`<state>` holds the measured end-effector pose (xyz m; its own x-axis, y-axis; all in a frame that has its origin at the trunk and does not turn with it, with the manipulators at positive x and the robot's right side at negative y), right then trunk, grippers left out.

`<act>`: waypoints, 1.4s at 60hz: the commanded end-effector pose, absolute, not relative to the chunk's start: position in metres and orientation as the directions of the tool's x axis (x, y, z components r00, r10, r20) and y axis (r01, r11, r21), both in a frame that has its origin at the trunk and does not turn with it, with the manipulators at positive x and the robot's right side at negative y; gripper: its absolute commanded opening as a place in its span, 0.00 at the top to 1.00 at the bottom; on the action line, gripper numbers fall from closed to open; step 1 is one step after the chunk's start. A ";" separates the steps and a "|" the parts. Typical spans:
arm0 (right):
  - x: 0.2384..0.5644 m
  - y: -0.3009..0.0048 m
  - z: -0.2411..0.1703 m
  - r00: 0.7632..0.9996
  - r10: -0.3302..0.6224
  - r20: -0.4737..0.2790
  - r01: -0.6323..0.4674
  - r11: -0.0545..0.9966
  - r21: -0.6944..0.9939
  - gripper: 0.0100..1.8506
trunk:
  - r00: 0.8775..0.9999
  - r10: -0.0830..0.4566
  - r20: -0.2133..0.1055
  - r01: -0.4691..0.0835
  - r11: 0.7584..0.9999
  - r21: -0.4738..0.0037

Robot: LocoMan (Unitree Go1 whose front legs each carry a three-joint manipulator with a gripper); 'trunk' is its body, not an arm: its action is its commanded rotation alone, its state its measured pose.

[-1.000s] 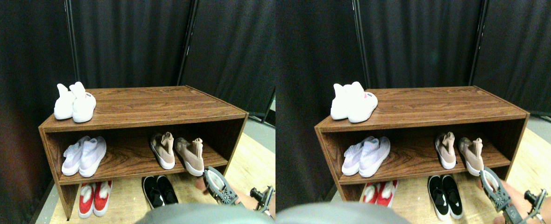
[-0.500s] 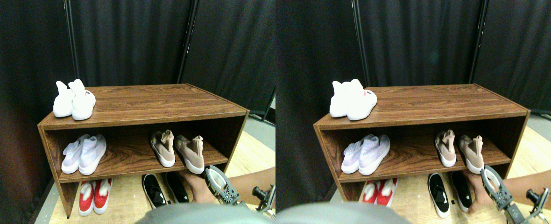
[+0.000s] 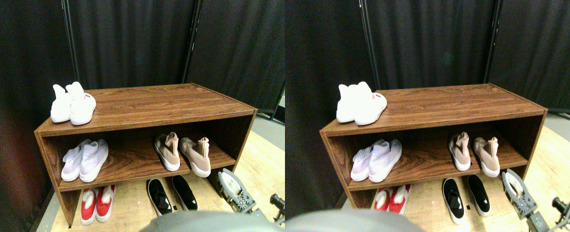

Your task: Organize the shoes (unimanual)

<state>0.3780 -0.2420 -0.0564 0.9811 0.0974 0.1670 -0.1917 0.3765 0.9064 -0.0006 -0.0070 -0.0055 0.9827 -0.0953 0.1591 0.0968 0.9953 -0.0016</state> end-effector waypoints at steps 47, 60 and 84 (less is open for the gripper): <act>0.448 -0.245 -0.085 0.995 -0.093 0.027 0.006 0.333 0.943 0.25 | 0.988 -0.068 0.137 0.077 0.995 -0.060; 0.464 -0.247 -0.098 0.996 -0.082 -0.030 0.054 0.302 0.952 0.20 | 0.989 -0.060 0.134 0.070 0.995 -0.066; 0.486 -0.245 -0.108 0.995 -0.074 -0.071 0.090 0.307 0.948 0.29 | 0.991 -0.042 0.130 0.053 0.995 -0.081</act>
